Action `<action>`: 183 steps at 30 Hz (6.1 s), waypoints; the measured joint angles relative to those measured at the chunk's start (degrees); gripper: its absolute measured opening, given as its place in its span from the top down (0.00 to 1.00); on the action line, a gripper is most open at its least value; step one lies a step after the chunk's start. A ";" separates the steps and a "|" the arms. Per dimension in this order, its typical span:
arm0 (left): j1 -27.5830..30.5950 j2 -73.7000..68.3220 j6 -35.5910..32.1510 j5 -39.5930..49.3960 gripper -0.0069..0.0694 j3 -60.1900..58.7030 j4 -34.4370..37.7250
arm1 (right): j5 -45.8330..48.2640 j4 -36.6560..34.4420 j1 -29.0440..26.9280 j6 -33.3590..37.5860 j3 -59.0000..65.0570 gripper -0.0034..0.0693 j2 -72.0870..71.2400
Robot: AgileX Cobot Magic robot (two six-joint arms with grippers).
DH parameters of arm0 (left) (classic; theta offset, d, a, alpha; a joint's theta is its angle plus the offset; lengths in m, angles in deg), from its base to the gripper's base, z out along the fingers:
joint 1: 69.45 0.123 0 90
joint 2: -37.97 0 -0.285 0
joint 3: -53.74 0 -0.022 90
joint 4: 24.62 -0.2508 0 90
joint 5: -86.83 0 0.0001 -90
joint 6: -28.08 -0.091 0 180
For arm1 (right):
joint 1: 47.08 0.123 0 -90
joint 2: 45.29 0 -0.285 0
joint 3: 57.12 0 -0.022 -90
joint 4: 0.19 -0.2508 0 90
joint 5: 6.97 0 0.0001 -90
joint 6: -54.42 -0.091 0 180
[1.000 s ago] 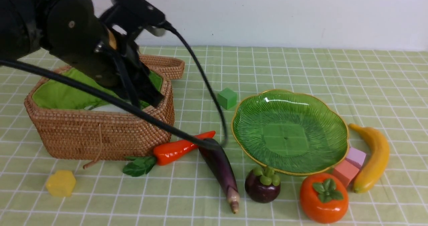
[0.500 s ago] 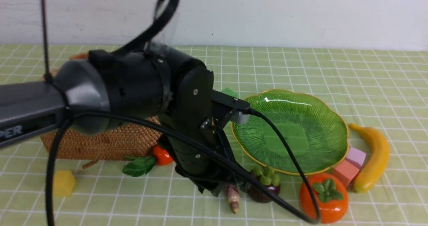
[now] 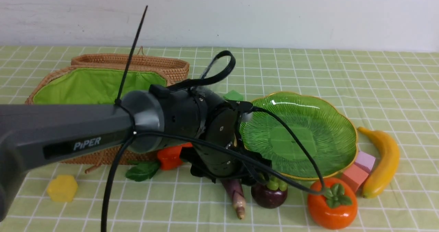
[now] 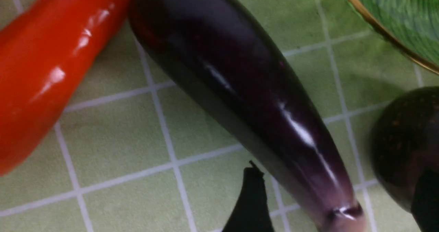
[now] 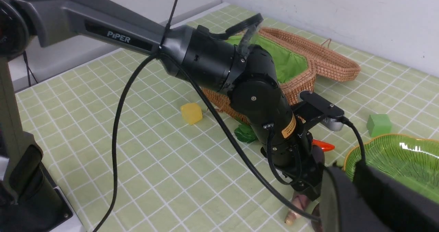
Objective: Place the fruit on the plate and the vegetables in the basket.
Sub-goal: Use the left arm to grab an eggplant and put it into the left basket, then use the left arm to grab a carrot and put it into the left basket
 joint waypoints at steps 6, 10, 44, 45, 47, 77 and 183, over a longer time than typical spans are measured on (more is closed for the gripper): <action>0.07 -2.23 3.55 -0.91 0.19 0.07 -3.95 | 0.05 0.00 0.00 0.00 0.00 0.85 0.00; 0.07 -3.81 3.60 -1.41 0.19 0.14 -4.39 | 0.05 0.00 0.00 0.00 0.00 0.85 0.00; 0.07 17.17 -6.32 15.63 0.51 0.29 -3.85 | -0.80 0.19 0.00 0.00 0.00 0.83 0.00; 0.25 20.08 -7.99 14.45 0.51 0.29 -5.74 | -2.23 0.19 0.00 0.00 0.00 0.83 0.00; 1.09 22.70 -9.49 13.42 0.51 0.29 -8.85 | -4.16 0.19 0.00 0.00 0.00 0.83 0.00; 28.54 11.58 -39.31 -1.37 0.38 0.22 -23.49 | -10.49 -1.53 0.00 1.29 0.00 0.82 2.06; 2.96 11.16 -48.30 24.13 0.53 15.62 -8.71 | -0.18 0.18 0.00 -0.16 0.00 0.76 2.06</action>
